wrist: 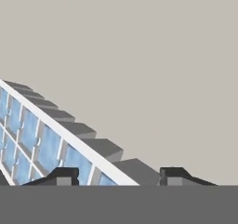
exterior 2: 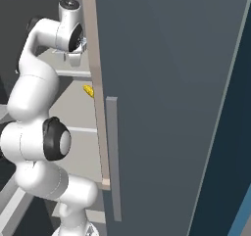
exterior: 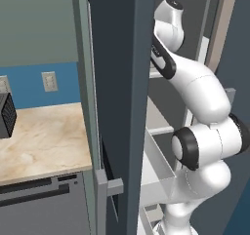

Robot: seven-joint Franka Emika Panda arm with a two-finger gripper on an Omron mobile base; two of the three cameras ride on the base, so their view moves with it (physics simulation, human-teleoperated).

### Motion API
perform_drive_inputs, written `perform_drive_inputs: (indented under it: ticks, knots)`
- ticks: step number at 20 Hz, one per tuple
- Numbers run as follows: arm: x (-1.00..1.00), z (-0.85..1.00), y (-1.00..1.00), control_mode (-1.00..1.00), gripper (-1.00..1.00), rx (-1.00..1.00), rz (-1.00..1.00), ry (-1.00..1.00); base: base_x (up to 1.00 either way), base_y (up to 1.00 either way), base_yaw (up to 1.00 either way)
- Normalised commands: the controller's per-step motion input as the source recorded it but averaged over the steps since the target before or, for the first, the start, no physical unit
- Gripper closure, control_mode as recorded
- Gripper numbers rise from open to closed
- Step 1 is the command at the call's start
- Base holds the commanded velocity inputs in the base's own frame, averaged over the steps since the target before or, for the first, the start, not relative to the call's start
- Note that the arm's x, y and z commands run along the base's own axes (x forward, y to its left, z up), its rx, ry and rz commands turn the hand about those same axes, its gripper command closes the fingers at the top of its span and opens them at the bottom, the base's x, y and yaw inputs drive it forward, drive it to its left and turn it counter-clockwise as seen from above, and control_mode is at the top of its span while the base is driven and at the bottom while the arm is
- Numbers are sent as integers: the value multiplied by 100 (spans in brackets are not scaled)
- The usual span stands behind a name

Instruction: Open the freezer door, pick up the ice cube tray from the freezer, and place it on the dining counter.

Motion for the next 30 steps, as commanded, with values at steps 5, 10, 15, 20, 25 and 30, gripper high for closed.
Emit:
perform_drive_inputs:
  ticks: [5,10,15,20,25,30]
  knots:
    - [-13,2,0,-100,100,3,0,-9,0,0,0]
    - [-33,7,0,-100,100,6,0,-23,0,0,0]
    - [-22,1,0,-100,100,7,0,-25,0,0,0]
    - [-4,6,0,-100,100,10,0,-20,0,0,0]
    - [0,20,0,-100,100,11,0,-14,0,0,0]
    - [-18,26,0,-100,100,9,0,-5,0,0,0]
